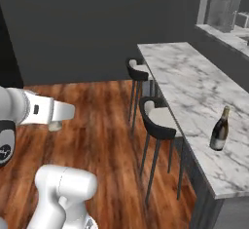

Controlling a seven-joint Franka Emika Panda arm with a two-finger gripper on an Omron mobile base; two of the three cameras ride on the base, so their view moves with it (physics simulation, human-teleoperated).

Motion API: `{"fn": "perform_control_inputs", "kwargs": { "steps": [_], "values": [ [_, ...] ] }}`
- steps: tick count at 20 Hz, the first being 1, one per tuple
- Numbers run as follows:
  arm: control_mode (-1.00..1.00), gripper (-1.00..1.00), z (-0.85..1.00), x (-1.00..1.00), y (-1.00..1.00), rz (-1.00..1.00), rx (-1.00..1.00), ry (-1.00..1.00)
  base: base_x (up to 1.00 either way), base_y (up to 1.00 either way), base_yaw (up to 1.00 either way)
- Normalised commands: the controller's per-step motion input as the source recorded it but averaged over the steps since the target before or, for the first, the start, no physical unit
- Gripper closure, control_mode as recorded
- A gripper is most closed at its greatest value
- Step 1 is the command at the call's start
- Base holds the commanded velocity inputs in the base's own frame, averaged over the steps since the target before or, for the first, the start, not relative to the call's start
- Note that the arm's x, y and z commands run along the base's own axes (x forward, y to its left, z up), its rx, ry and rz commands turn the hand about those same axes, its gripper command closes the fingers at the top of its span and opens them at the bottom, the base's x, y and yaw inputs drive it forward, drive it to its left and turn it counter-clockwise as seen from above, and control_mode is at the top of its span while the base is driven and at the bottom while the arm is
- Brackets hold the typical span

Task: Get the candle and the wine from the cabinet and move them to the dining counter.

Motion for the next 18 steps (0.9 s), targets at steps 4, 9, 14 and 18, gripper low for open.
{"fn": "perform_control_inputs", "kwargs": {
  "steps": [4, 9, 14, 18],
  "values": [
    [1.0, 1.0, 0.0, 0.0, 0.0, 0.0, 0.0, 0.0, 0.65, 0.59, -0.51],
    [1.0, 1.0, 0.0, 0.0, 0.0, 0.0, 0.0, 0.0, 0.61, 0.6, -0.52],
    [1.0, 1.0, 0.0, 0.0, 0.0, 0.0, 0.0, 0.0, 0.57, 0.6, -0.52],
    [1.0, 1.0, 0.0, 0.0, 0.0, 0.0, 0.0, 0.0, 0.53, 0.6, -0.52]
  ]
}}
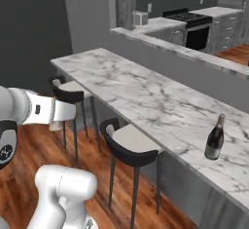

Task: Get the candle and the wine from the cabinet and move them to the dining counter.

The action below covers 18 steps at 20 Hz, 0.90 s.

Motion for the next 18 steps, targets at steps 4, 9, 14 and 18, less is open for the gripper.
{"fn": "perform_control_inputs", "kwargs": {
  "steps": [4, 9, 14, 18],
  "values": [
    [1.0, 1.0, 0.0, 0.0, 0.0, 0.0, 0.0, 0.0, 0.53, 0.58, -0.51],
    [1.0, 1.0, 0.0, 0.0, 0.0, 0.0, 0.0, 0.0, 0.55, 0.5, -0.49],
    [1.0, 1.0, 0.0, 0.0, 0.0, 0.0, 0.0, 0.0, 0.57, 0.44, -0.46],
    [1.0, 1.0, 0.0, 0.0, 0.0, 0.0, 0.0, 0.0, 0.6, 0.28, -0.43]
  ]
}}
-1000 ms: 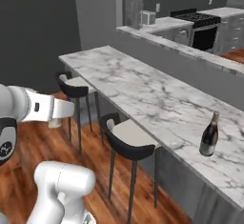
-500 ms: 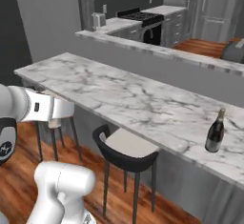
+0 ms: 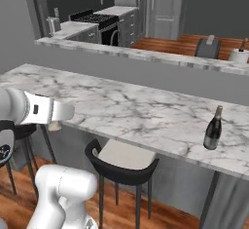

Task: Get the candle and the wine from the cabinet and move them to the dining counter.

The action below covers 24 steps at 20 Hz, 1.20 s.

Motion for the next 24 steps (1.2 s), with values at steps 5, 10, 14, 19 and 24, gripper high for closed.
{"fn": "perform_control_inputs", "kwargs": {
  "steps": [5, 10, 14, 19, 24],
  "values": [
    [1.0, 1.0, 0.0, 0.0, 0.0, 0.0, 0.0, 0.0, 0.54, 0.05, -0.38],
    [-1.0, 1.0, -0.05, 0.14, 0.0, -0.08, 0.0, 0.03, 0.24, 0.0, -0.18],
    [-1.0, 1.0, -0.15, 0.4, 0.0, -0.06, 0.0, 0.04, 0.0, 0.0, 0.0],
    [-1.0, 1.0, -0.2, 0.38, -0.03, 0.01, 0.0, 0.0, 0.0, 0.0, 0.0],
    [-1.0, 1.0, -0.15, 0.28, -0.17, 0.06, 0.04, 0.0, 0.0, 0.0, 0.0]
  ]
}}
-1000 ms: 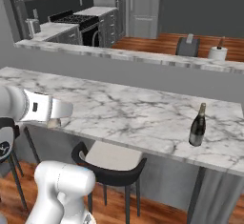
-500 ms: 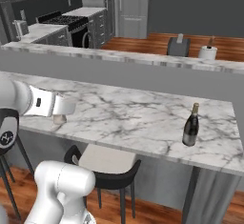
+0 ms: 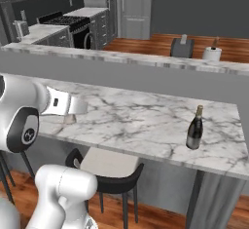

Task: Get the candle and the wine from the cabinet and move them to the dining counter.

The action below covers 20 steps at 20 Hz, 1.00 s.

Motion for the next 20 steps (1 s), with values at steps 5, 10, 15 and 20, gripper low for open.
{"fn": "perform_control_inputs", "kwargs": {
  "steps": [5, 10, 15, 20],
  "values": [
    [-1.0, 1.0, -0.2, 0.18, -0.16, 0.1, 0.05, -0.03, 0.0, 0.0, 0.0],
    [-1.0, 1.0, -0.21, 0.28, -0.22, 0.16, 0.05, -0.01, 0.0, 0.0, 0.0],
    [-1.0, 1.0, -0.18, 0.36, -0.01, 0.2, -0.01, 0.0, 0.0, 0.0, 0.0],
    [-1.0, 1.0, -0.25, 0.45, 0.02, 0.23, -0.16, 0.01, 0.0, 0.0, 0.0]
  ]
}}
